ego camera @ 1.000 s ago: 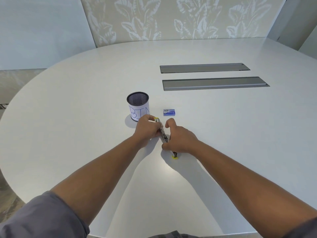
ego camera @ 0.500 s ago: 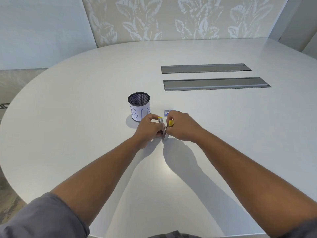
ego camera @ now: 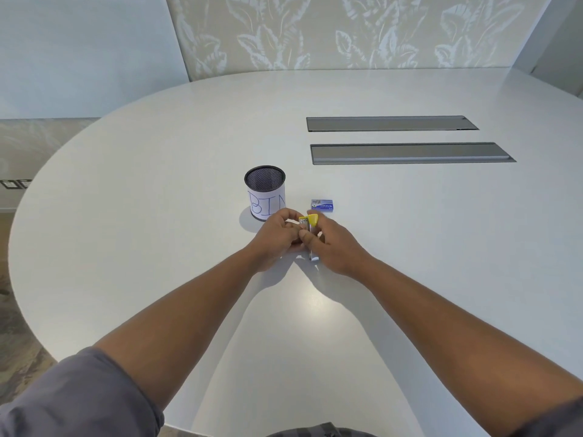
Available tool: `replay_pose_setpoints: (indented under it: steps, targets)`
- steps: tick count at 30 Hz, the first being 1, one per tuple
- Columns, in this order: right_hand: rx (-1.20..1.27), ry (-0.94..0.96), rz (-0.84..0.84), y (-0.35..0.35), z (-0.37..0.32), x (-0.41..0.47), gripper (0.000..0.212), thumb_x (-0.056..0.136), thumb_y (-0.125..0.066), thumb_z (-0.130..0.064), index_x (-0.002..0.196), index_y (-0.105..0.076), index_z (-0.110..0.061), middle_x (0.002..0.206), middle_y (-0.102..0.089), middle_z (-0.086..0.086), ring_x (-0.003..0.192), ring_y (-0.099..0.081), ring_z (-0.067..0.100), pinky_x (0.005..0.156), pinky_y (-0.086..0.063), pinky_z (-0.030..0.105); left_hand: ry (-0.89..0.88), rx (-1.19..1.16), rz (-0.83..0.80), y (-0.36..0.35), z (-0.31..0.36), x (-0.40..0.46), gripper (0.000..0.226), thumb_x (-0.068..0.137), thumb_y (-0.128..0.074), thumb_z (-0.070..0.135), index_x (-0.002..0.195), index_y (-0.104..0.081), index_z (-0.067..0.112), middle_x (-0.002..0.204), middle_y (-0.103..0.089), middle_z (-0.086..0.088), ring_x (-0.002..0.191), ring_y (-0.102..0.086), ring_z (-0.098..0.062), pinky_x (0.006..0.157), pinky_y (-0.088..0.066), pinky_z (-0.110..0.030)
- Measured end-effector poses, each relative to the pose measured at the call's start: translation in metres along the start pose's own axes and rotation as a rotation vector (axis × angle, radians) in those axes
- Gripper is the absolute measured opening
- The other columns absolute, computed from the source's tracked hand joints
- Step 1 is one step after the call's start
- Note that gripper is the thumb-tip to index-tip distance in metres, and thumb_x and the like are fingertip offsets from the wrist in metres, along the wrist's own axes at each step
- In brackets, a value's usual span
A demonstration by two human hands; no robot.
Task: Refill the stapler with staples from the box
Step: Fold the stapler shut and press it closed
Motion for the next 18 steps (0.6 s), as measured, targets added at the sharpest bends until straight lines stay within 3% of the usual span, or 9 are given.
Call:
replay_pose_setpoints:
  steps: [1, 4, 8, 11, 13, 15, 16, 18]
  targets:
    - [-0.038, 0.037, -0.003, -0.002, -0.003, -0.002, 0.04, 0.097, -0.047, -0.051, 0.132, -0.048, -0.031, 0.106, -0.069, -0.003, 0.089, -0.064, 0.019, 0.081, -0.053, 0.042, -0.009, -0.011, -0.003, 0.001, 0.001, 0.0, 0.017, 0.097, -0.058, -0.001, 0.103, -0.06, 0.015, 0.08, -0.071, -0.008, 0.075, -0.074, -0.017, 0.069, -0.062, -0.031]
    - [-0.16, 0.089, 0.009, -0.004, -0.007, -0.005, 0.064, 0.099, -0.042, -0.057, 0.155, -0.029, -0.028, 0.134, -0.065, 0.005, 0.117, -0.062, 0.028, 0.092, -0.052, 0.046, -0.039, -0.056, -0.009, 0.003, 0.003, 0.0, 0.01, 0.098, -0.061, 0.007, 0.101, -0.065, 0.016, 0.082, -0.073, -0.009, 0.074, -0.073, -0.019, 0.067, -0.061, -0.031]
    - [-0.261, 0.076, -0.007, -0.008, 0.002, -0.001, 0.082, 0.098, -0.046, -0.064, 0.162, -0.015, -0.023, 0.141, -0.062, 0.007, 0.12, -0.062, 0.03, 0.092, -0.049, 0.041, -0.041, -0.137, 0.052, 0.007, 0.002, -0.001, 0.016, 0.101, -0.058, 0.021, 0.092, -0.069, 0.014, 0.079, -0.073, -0.009, 0.064, -0.071, -0.019, 0.058, -0.058, -0.028]
    - [-0.263, 0.073, -0.012, -0.009, 0.007, 0.001, 0.084, 0.093, -0.056, -0.065, 0.159, -0.024, -0.024, 0.142, -0.062, 0.002, 0.12, -0.062, 0.026, 0.092, -0.047, 0.037, -0.084, -0.093, 0.104, 0.009, 0.005, -0.002, 0.025, 0.1, -0.056, 0.036, 0.091, -0.066, 0.015, 0.074, -0.069, -0.005, 0.06, -0.066, -0.017, 0.057, -0.055, -0.027]
    - [-0.241, 0.077, 0.01, -0.005, 0.008, 0.001, 0.073, 0.088, -0.062, -0.065, 0.147, -0.04, -0.029, 0.125, -0.069, -0.004, 0.105, -0.065, 0.021, 0.086, -0.05, 0.035, -0.123, -0.021, 0.113, 0.008, 0.009, -0.005, 0.03, 0.1, -0.054, 0.042, 0.093, -0.062, 0.014, 0.073, -0.066, -0.003, 0.063, -0.065, -0.017, 0.055, -0.053, -0.026]
    - [-0.23, 0.083, 0.036, -0.003, 0.009, 0.002, 0.046, 0.083, -0.066, -0.065, 0.116, -0.054, -0.035, 0.097, -0.068, -0.009, 0.082, -0.061, 0.014, 0.071, -0.048, 0.035, -0.157, 0.047, 0.111, 0.005, 0.012, -0.008, 0.031, 0.099, -0.054, 0.045, 0.092, -0.058, 0.015, 0.069, -0.063, 0.001, 0.062, -0.063, -0.015, 0.054, -0.05, -0.026]
    - [-0.237, 0.083, 0.043, -0.003, 0.01, 0.003, 0.034, 0.083, -0.066, -0.064, 0.098, -0.054, -0.035, 0.085, -0.062, -0.009, 0.073, -0.057, 0.012, 0.064, -0.043, 0.034, -0.183, 0.109, 0.119, 0.005, 0.014, -0.009, 0.031, 0.098, -0.055, 0.046, 0.09, -0.057, 0.016, 0.068, -0.061, 0.003, 0.062, -0.06, -0.014, 0.054, -0.047, -0.027]
    - [-0.251, 0.084, 0.045, -0.004, 0.012, 0.004, 0.038, 0.082, -0.067, -0.061, 0.076, -0.043, -0.033, 0.073, -0.051, -0.006, 0.065, -0.048, 0.012, 0.059, -0.034, 0.033, -0.249, 0.297, 0.149, 0.007, 0.02, -0.01, 0.033, 0.096, -0.055, 0.046, 0.089, -0.055, 0.014, 0.07, -0.057, 0.0, 0.063, -0.052, -0.015, 0.059, -0.043, -0.03]
Point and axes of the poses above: each hand's wrist, its own x-axis towards the middle knuckle, its own y-axis out of the back of the hand, z = x × y, the point moved 10 cm from there along x, towards the middle knuckle
